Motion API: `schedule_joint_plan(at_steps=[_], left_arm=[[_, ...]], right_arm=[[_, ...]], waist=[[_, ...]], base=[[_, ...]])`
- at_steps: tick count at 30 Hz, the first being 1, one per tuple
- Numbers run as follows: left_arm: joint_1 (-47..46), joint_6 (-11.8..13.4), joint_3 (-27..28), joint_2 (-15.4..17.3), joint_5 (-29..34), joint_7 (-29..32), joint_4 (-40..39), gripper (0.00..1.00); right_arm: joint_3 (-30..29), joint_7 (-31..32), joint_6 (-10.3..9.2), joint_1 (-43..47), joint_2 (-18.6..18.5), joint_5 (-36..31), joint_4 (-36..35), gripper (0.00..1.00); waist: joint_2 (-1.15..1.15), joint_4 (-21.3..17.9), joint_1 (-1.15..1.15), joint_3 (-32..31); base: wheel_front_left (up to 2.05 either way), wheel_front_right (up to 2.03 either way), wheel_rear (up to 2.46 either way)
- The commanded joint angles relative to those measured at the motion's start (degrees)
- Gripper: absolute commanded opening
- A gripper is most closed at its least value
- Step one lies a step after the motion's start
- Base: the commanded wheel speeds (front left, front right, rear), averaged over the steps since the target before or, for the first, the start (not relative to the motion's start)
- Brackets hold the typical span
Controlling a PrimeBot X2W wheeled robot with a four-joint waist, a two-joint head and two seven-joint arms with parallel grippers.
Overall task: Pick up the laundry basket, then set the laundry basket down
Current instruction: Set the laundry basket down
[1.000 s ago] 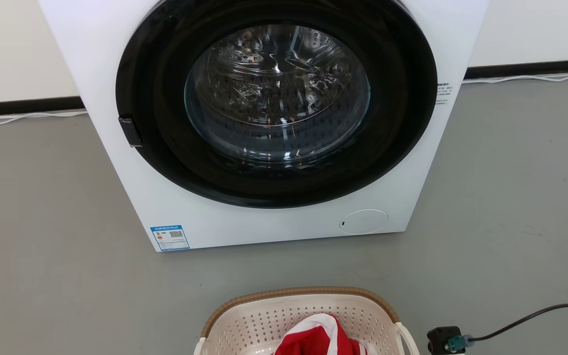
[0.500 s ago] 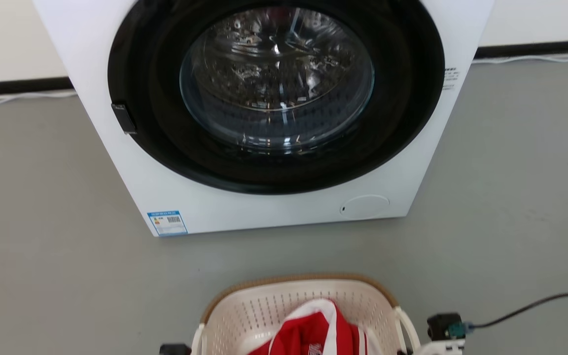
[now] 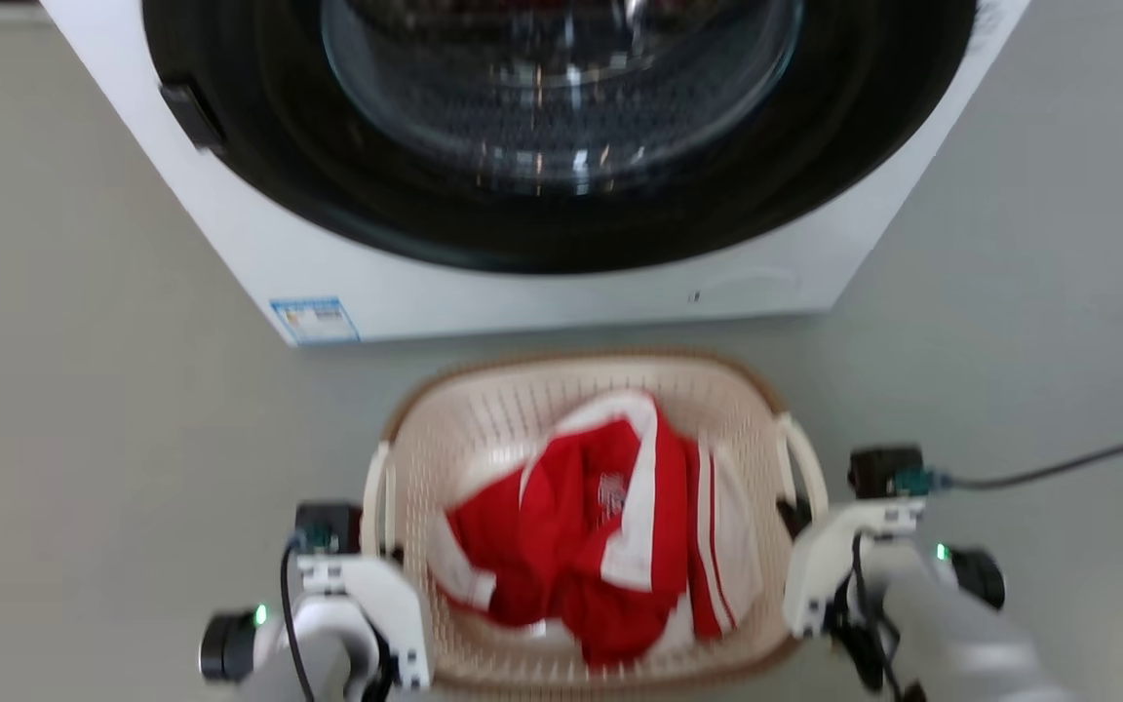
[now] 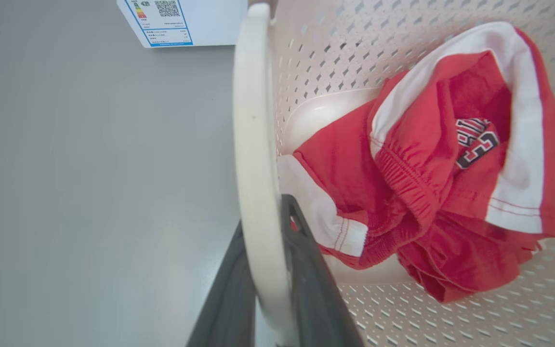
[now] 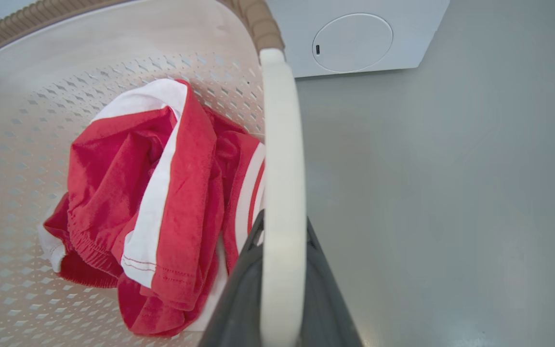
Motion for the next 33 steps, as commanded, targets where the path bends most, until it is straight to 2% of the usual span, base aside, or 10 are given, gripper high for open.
schedule_joint_plan(at_steps=[1,9,11,18,28,33], left_arm=[[-3.11,0.99,1.46,2.15,0.17,-0.81,-0.24,0.0],[-12.53,1.21,1.93,2.62,0.27,-1.59,-0.44,0.0],[-16.35,1.35,1.8,2.67,0.59,-1.88,-0.36,0.0],[-19.18,1.63,1.83,2.53,0.81,-2.26,-0.31,0.0],[-24.12,2.52,2.22,2.67,2.23,-2.53,-2.21,0.0],[-25.11,2.93,2.61,2.76,3.17,-2.53,-3.32,0.0]], right_arm=[[-0.41,-1.61,0.43,-2.45,-0.19,-1.32,-0.57,0.0],[-6.04,-2.42,0.43,-10.57,-0.19,-6.69,-0.56,0.0],[-9.13,-2.86,0.43,-13.62,-0.19,-10.12,-0.56,0.0],[-13.39,-3.29,0.43,-16.03,-0.19,-14.78,-0.56,0.0],[-22.93,-3.46,0.43,-20.26,-0.19,-25.16,-0.56,0.0],[-25.36,-3.7,0.43,-21.07,-0.19,-28.07,-0.56,0.0]], waist=[[0.0,0.65,0.0,5.19],[0.0,1.46,0.0,17.41],[0.0,1.95,0.0,22.62],[0.0,2.53,0.0,26.74],[0.0,3.66,0.0,32.69],[0.0,3.87,0.0,34.32]], base=[[0.0,0.0,0.0],[0.0,0.0,0.0],[0.0,0.0,0.0],[0.0,0.0,0.0],[0.0,0.0,0.0],[0.0,0.0,0.0]])
